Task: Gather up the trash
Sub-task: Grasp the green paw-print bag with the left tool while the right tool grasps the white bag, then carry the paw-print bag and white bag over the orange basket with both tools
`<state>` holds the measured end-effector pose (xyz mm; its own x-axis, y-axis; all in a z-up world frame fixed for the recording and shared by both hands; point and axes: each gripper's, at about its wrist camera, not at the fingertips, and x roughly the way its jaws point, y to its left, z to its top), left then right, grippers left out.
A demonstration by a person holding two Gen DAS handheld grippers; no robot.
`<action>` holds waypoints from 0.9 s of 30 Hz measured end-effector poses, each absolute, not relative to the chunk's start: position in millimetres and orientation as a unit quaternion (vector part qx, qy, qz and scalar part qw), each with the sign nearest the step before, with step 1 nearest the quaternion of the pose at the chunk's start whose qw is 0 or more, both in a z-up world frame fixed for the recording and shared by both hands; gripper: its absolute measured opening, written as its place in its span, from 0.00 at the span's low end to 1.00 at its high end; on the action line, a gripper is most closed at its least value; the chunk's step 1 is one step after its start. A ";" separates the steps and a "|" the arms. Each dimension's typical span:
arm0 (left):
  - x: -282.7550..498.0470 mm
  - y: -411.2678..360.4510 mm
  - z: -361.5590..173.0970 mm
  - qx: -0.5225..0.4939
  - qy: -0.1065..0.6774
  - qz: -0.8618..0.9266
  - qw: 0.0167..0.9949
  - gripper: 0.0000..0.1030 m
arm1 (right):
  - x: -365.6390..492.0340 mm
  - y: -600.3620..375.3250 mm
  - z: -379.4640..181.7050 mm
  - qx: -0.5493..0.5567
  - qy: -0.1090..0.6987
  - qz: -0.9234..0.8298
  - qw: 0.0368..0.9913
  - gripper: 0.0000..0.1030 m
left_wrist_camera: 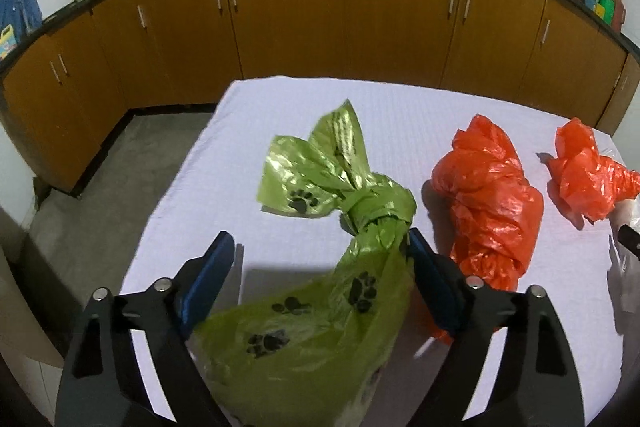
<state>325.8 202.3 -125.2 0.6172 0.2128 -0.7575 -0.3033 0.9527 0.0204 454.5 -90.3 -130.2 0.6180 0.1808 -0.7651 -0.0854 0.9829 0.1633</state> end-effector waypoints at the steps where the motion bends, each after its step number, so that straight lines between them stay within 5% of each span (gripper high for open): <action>1: 326.7 201.8 -127.2 -0.057 0.416 0.141 0.896 0.77 | 454.2 -89.8 -131.3 0.053 0.432 0.074 0.897 0.58; 6: 328.5 202.5 -132.9 -0.071 0.426 0.135 0.892 0.53 | 451.6 -88.6 -130.5 0.044 0.428 0.075 0.900 0.43; 8: 326.0 202.8 -132.2 -0.074 0.423 0.132 0.893 0.33 | 450.0 -92.5 -130.2 0.051 0.428 0.077 0.899 0.38; 13: 314.9 206.5 -131.4 -0.090 0.416 0.132 0.895 0.13 | 435.5 -103.6 -129.1 0.066 0.425 0.077 0.899 0.32; 27: 231.9 190.2 -96.8 -0.100 0.364 0.110 0.919 0.12 | 345.2 -137.0 -94.7 0.081 0.390 0.091 0.913 0.30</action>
